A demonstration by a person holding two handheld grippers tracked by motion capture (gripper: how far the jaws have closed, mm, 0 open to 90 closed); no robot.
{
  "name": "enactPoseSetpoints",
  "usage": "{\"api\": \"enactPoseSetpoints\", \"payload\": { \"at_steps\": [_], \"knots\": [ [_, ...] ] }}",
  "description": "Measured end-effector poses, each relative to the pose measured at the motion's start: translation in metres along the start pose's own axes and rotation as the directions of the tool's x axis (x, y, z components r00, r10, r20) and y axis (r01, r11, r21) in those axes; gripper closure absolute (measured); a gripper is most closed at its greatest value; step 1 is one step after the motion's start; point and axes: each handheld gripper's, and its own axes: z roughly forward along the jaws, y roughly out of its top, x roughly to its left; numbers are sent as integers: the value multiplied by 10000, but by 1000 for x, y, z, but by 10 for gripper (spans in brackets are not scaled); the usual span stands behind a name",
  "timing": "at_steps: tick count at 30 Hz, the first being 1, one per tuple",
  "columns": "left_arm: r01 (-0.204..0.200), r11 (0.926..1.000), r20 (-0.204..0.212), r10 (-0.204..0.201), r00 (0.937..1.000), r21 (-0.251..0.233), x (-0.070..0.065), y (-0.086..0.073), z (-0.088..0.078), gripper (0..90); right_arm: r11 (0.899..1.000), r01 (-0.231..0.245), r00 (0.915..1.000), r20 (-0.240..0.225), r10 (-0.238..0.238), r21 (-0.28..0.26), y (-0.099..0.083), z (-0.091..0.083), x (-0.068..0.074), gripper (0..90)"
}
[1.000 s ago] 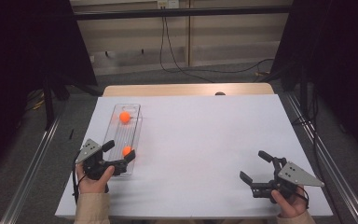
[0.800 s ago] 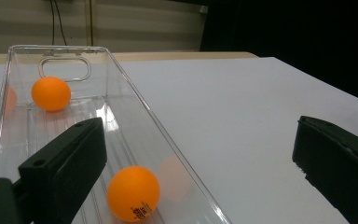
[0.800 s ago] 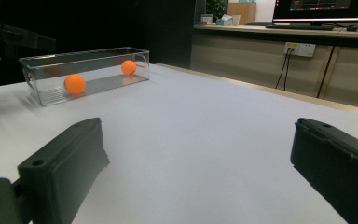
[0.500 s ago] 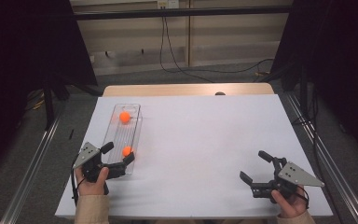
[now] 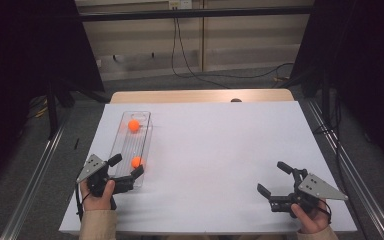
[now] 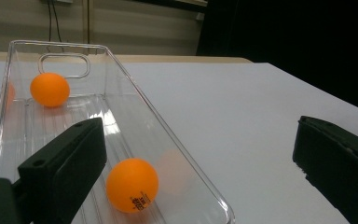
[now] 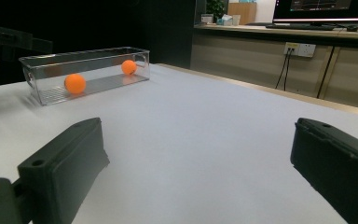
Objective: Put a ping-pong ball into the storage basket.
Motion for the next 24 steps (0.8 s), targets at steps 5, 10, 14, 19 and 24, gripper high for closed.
{"api": "enactPoseSetpoints", "payload": {
  "at_steps": [5, 10, 14, 19, 24],
  "knots": [
    [20, 10000, 83, -20, 10000, -57, 2, -1, -1, 27, 10000, 11, 10000, 4, -11, -1, 0, 0, 0, 22],
    [15, 9999, 148, -13, 9999, -100, 2, -3, -2, 27, 10000, 18, 10000, 11, -18, -15, 0, 0, 0, 22],
    [-4, 9999, 222, 7, 9998, -149, 2, -6, -3, 27, 10000, 24, 10000, 5, -24, -16, 0, 0, 0, 22],
    [-58, 9999, 251, 61, 9997, -120, 3, -7, -4, 27, 10000, 31, 10000, 22, -31, -23, 0, -1, 0, 22],
    [-110, 9999, 311, 113, 9995, -105, 3, -9, -4, 27, 10000, 46, 10000, 24, -46, -30, 0, -1, 0, 22]
  ]
}}
